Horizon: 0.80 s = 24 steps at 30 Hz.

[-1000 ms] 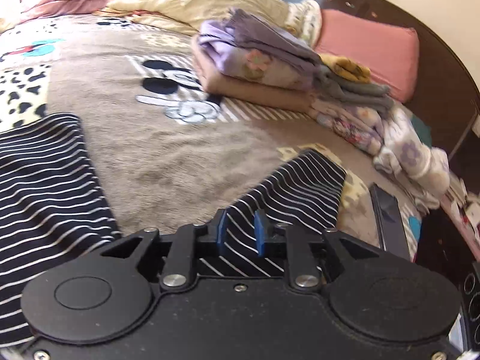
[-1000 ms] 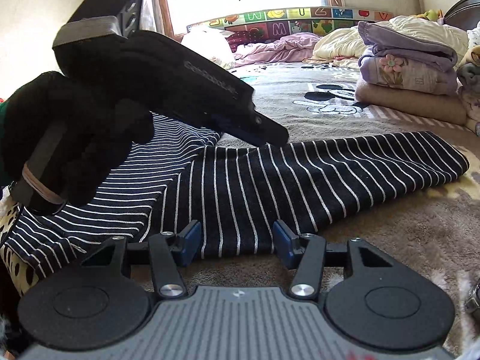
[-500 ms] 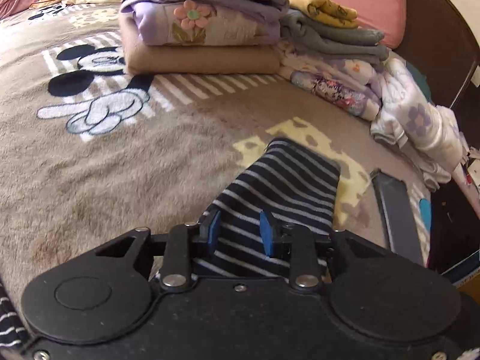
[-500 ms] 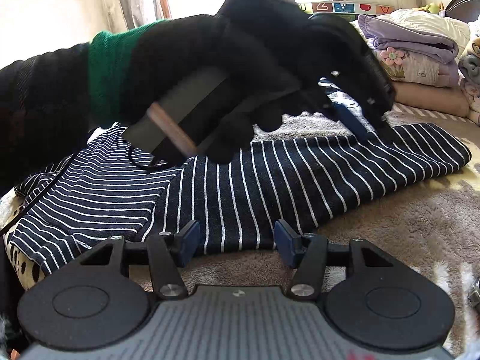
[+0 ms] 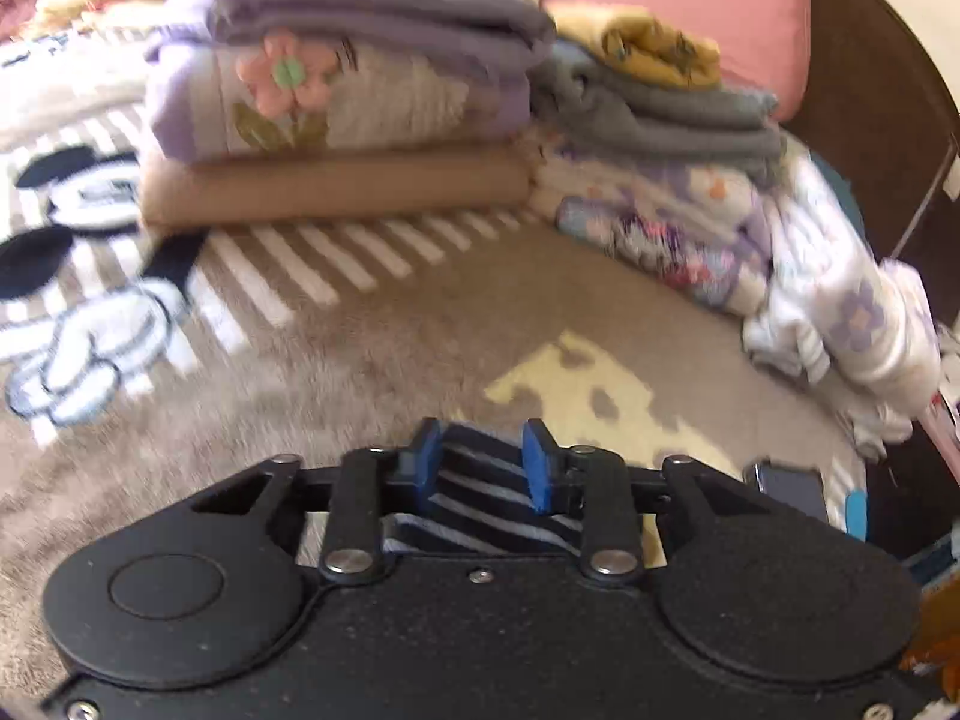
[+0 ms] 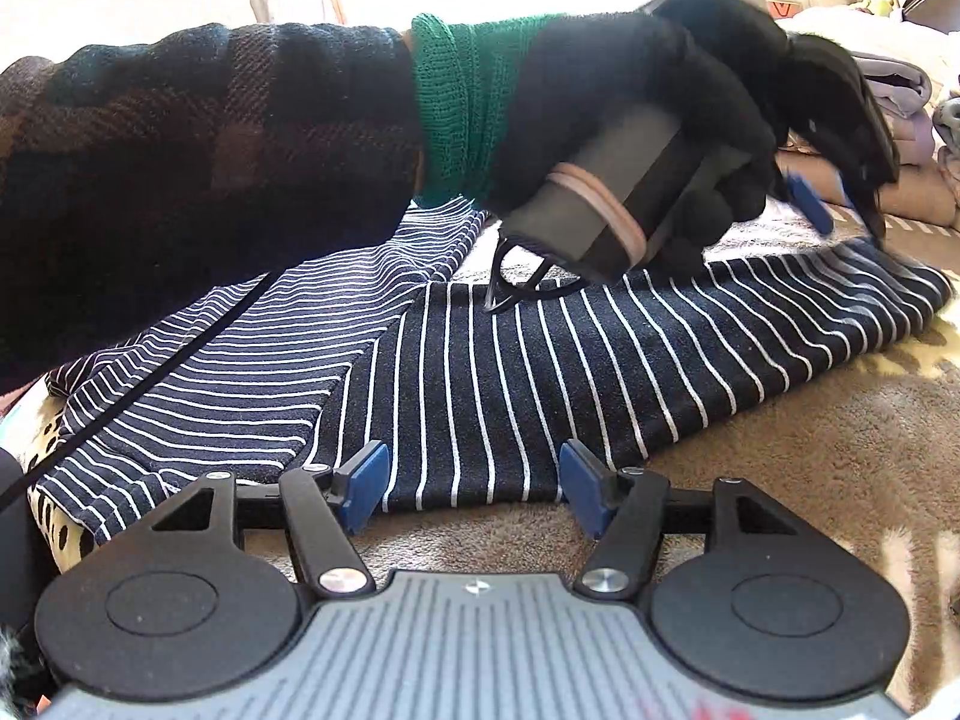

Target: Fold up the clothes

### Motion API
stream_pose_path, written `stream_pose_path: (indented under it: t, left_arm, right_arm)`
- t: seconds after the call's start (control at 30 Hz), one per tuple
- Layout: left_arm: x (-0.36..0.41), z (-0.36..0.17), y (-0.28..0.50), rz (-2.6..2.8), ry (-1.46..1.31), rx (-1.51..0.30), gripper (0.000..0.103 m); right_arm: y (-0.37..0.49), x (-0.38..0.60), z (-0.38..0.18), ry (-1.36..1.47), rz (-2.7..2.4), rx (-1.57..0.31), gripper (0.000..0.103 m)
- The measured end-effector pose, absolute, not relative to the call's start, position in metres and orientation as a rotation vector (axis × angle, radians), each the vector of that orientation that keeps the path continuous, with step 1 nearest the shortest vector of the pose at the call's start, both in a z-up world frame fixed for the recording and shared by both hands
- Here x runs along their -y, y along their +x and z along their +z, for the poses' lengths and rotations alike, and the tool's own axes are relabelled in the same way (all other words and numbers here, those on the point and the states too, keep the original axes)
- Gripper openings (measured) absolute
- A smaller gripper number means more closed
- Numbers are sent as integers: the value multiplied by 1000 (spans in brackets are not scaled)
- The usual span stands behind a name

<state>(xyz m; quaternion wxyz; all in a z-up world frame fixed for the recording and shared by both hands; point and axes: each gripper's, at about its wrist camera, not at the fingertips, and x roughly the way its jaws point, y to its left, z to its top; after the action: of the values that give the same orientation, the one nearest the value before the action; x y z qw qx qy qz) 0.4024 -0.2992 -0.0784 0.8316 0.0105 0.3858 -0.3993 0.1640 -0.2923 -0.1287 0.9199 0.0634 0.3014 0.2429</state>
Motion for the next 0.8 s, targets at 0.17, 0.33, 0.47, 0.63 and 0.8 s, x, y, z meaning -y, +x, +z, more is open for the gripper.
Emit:
stream_pose_path:
  t: [0.17, 0.33, 0.47, 0.63, 0.8]
  left_arm:
    - [268, -65, 396, -822, -41, -806, 39]
    - [200, -59, 357, -748, -89, -771, 39]
    - [131, -66, 314, -643, -174, -762, 40]
    - [69, -81, 259, -586, -273, -773, 40]
    - [64, -93, 220, -615, -203, -812, 40]
  right_arm:
    - [166, 293, -125, 143, 499, -625, 65]
    - [164, 307, -112, 207, 475, -558, 64]
    - [179, 333, -112, 378, 432, -539, 64]
    - [197, 342, -123, 577, 416, -544, 67]
    - [215, 347, -136, 770, 402, -548, 68]
